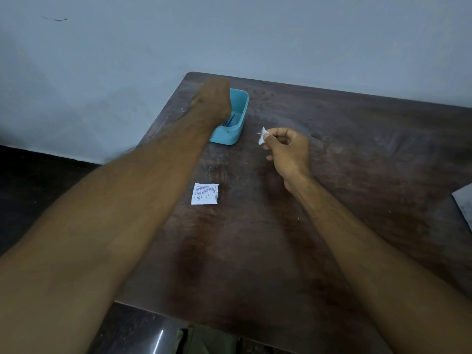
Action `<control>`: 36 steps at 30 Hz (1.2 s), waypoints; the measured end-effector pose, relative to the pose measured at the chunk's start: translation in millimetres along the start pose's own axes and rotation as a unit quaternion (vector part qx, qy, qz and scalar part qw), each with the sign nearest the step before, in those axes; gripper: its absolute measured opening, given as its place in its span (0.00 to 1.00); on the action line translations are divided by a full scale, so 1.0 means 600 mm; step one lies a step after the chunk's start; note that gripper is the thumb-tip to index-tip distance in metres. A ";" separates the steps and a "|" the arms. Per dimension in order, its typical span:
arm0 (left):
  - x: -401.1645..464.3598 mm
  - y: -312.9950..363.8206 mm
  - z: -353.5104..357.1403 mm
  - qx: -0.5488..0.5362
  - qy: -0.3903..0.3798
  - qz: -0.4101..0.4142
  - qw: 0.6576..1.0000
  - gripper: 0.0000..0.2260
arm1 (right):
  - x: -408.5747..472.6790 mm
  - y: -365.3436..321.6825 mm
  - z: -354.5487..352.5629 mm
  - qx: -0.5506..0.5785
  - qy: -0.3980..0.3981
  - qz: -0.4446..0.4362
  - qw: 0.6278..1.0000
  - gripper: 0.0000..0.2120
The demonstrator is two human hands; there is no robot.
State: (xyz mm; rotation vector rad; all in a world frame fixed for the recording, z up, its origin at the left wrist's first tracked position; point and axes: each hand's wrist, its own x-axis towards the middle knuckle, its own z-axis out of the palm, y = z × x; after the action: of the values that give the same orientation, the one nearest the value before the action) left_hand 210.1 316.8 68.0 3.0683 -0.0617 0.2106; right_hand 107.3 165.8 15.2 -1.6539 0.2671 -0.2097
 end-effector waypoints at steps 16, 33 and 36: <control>-0.313 -0.089 0.063 -0.299 0.007 -0.160 0.941 0.08 | -0.167 0.009 -0.016 0.015 -0.119 0.044 0.992 0.05; -0.347 -0.071 0.053 -0.491 -0.018 -0.120 0.863 0.06 | -0.228 0.003 -0.042 -0.003 -0.158 0.031 0.987 0.04; -0.364 -0.056 0.044 -0.599 -0.048 -0.095 0.794 0.05 | -0.232 -0.007 -0.038 -0.044 -0.185 -0.014 0.982 0.03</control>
State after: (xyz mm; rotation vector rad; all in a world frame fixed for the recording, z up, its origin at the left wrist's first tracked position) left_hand -1.0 356.5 10.0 1.7802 0.0833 -0.0196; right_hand -32.3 186.1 24.9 -1.7492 -0.0297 0.0909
